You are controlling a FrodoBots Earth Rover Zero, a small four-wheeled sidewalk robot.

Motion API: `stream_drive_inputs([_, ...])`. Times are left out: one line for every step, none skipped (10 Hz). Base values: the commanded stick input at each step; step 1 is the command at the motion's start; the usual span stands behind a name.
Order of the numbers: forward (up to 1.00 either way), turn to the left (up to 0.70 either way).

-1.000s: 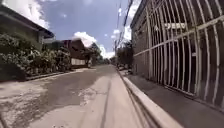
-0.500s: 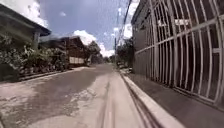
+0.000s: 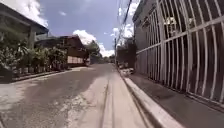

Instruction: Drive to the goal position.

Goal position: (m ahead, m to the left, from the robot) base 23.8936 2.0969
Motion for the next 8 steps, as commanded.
stream_drive_inputs([0.7,0.0])
stream_drive_inputs([0.7,0.0])
stream_drive_inputs([0.7,0.0])
stream_drive_inputs([0.7,0.0])
stream_drive_inputs([0.7,0.0])
stream_drive_inputs([0.7,0.0])
stream_drive_inputs([0.7,0.0])
stream_drive_inputs([0.7,0.0])
